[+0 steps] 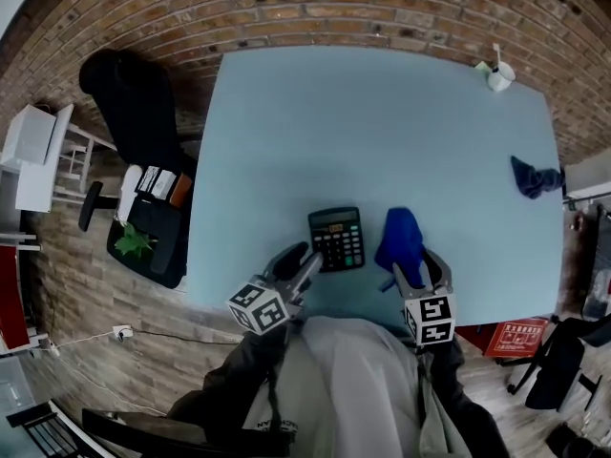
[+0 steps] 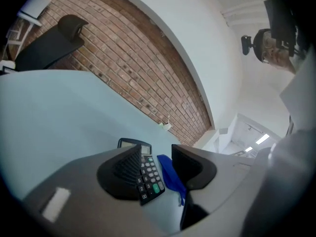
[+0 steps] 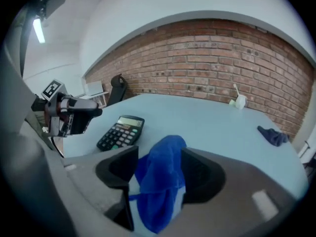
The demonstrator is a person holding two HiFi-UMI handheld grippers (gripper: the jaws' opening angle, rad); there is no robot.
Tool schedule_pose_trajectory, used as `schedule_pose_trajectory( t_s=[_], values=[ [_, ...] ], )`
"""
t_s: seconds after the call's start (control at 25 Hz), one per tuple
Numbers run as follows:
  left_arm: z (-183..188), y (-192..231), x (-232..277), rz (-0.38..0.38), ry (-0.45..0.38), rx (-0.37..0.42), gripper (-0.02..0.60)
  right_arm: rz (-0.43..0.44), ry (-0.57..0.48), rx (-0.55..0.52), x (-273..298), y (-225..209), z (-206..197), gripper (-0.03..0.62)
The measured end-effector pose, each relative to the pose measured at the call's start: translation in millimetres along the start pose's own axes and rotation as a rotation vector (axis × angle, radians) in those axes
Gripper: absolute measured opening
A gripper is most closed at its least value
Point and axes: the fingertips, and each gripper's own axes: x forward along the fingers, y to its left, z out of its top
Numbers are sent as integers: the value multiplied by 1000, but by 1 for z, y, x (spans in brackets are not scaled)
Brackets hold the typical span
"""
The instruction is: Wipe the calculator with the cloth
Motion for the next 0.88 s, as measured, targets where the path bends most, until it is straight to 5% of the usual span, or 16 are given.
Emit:
schedule_pose_trajectory(
  t_s=[0.12,0.28,0.64,0.76,0.88],
  values=[
    [-10,17,8,25,70,-38,253,4,106,-1,13,-10,-24,273],
    [-27,35,21,46,163,-56,293,31,216,-109,36,-3,-44,279],
    [-46,40,47,48,346,25,315,24,206,-176,65,-3,-34,273],
    [-55,41,51,83,404,69,316,-1,197,-184,67,-6,-30,135],
    [-62,37,56,76,449,120,321,55,117,-47,65,-2,-11,112]
  ],
)
